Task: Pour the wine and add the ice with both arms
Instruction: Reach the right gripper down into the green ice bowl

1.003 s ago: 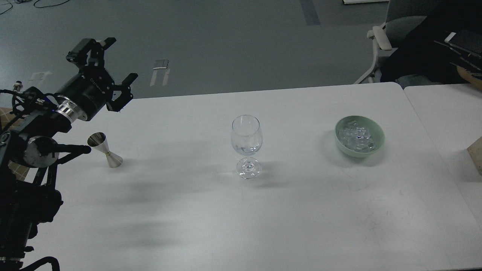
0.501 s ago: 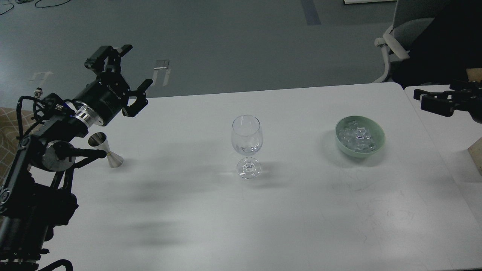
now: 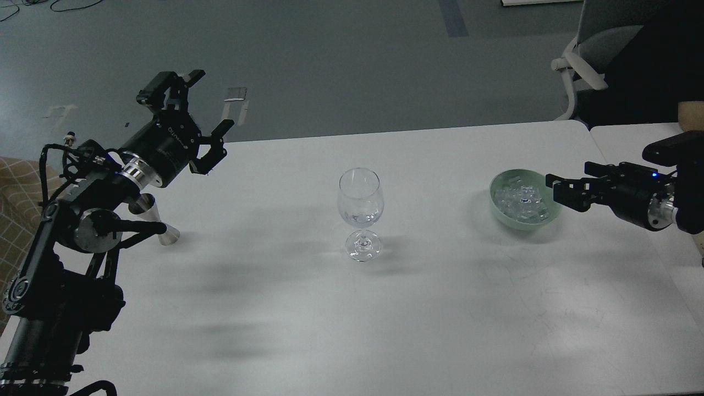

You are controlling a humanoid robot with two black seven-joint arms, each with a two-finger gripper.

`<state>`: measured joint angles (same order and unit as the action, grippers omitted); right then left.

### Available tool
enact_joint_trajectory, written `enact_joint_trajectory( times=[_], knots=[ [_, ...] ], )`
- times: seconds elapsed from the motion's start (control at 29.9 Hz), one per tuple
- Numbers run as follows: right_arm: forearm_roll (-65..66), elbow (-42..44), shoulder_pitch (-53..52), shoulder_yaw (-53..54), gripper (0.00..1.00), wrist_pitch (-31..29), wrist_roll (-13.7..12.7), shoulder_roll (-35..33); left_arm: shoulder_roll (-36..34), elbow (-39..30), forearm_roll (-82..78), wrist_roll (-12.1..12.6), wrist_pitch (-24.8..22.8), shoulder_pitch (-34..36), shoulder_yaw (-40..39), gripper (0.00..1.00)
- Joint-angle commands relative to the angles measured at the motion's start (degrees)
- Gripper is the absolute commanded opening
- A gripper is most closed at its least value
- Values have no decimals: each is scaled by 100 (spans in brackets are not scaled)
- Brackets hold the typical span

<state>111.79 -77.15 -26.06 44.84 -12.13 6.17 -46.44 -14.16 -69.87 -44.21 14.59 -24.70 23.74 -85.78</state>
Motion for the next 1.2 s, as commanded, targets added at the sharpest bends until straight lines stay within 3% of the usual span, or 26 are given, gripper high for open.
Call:
enact_joint_trajectory(
  times=[0.0, 1.17],
  knots=[
    [124, 42, -4, 7, 81, 17, -168, 232, -8, 0, 0, 0, 1, -1, -1, 98],
    [238, 947, 22, 24, 75, 26, -265, 1120, -8, -36, 9, 0, -8, -54, -1, 98]
  ],
)
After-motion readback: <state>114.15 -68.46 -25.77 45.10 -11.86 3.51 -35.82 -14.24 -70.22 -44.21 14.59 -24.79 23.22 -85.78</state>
